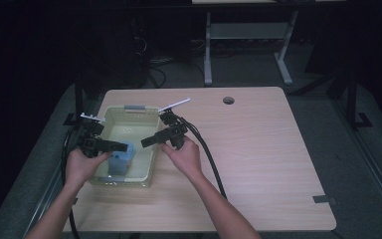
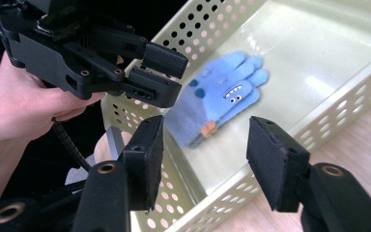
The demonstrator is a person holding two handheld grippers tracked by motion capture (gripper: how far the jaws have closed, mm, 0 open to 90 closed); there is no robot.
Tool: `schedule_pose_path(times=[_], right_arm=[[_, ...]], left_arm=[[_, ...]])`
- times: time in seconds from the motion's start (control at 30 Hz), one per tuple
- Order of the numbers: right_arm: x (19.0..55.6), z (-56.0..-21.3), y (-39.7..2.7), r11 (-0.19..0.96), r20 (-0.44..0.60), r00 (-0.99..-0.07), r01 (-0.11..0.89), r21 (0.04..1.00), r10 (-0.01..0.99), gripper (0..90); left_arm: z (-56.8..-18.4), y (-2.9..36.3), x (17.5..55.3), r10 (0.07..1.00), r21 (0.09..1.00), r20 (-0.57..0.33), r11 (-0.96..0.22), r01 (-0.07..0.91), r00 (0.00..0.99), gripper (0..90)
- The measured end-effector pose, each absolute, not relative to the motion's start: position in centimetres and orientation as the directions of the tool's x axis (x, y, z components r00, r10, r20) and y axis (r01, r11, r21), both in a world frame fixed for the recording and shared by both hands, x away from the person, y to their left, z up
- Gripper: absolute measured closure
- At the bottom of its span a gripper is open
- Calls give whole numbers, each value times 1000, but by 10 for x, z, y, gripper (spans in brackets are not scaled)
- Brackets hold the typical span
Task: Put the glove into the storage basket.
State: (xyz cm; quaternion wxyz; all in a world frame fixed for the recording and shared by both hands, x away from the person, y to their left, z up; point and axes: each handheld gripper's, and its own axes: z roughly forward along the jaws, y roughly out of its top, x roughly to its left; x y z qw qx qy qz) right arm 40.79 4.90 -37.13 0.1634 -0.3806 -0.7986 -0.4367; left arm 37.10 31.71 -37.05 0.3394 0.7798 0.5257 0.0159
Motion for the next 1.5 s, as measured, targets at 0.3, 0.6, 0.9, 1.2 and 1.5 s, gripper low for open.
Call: schedule_pose_path(times=[0.3,0.6,0.9,1.2,1.5], right_arm=[[407,-364,33,325,573,-677,731,601,462,414],[407,-355,13,324,570,-676,730,601,467,385],[405,-347,-7,322,550,-686,719,617,477,364],[403,-340,-32,298,541,-680,718,629,495,359],[400,-335,-52,295,528,-674,719,630,516,349]], left_arm=[[-364,311,370,812,579,-357,-196,792,462,361],[-356,298,368,795,612,-361,-192,767,488,308],[-349,279,367,774,628,-369,-201,752,515,276],[-345,262,367,758,640,-363,-219,736,541,279],[-341,246,366,745,652,-356,-235,721,565,276]])
